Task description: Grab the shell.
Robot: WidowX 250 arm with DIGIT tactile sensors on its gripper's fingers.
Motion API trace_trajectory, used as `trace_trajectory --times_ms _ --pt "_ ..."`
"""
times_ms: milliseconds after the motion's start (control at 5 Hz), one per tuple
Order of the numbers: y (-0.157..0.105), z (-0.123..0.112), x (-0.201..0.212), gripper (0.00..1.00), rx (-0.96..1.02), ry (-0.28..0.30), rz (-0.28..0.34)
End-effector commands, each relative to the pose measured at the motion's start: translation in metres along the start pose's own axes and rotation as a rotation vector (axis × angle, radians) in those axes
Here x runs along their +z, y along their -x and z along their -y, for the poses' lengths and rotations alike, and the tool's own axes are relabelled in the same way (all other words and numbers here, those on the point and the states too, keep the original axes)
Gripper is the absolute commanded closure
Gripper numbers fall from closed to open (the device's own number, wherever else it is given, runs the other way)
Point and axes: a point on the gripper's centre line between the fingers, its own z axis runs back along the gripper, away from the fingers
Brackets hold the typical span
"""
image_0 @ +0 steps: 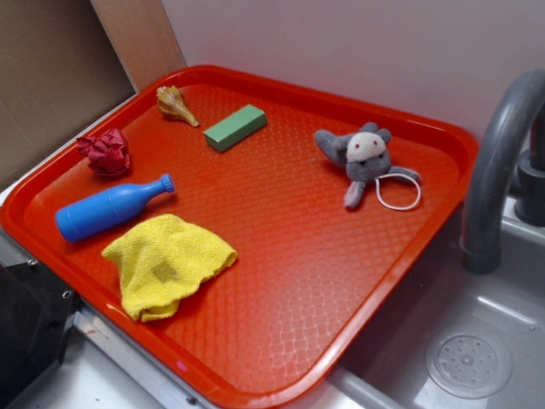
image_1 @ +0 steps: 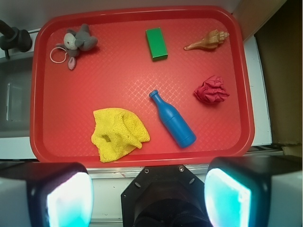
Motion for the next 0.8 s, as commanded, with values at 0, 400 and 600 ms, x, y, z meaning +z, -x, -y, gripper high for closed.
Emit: trace_trajectory --times_ms 0,400,600 --pt "0.000 0.000 0.000 0.00 0.000 0.000 0.000" --pt "-0.053 0.007 -0.043 0.00 0.284 -0.065 0.174" --pt "-0.081 -0.012 -0.059 0.00 0.525 -0.132 0.269"
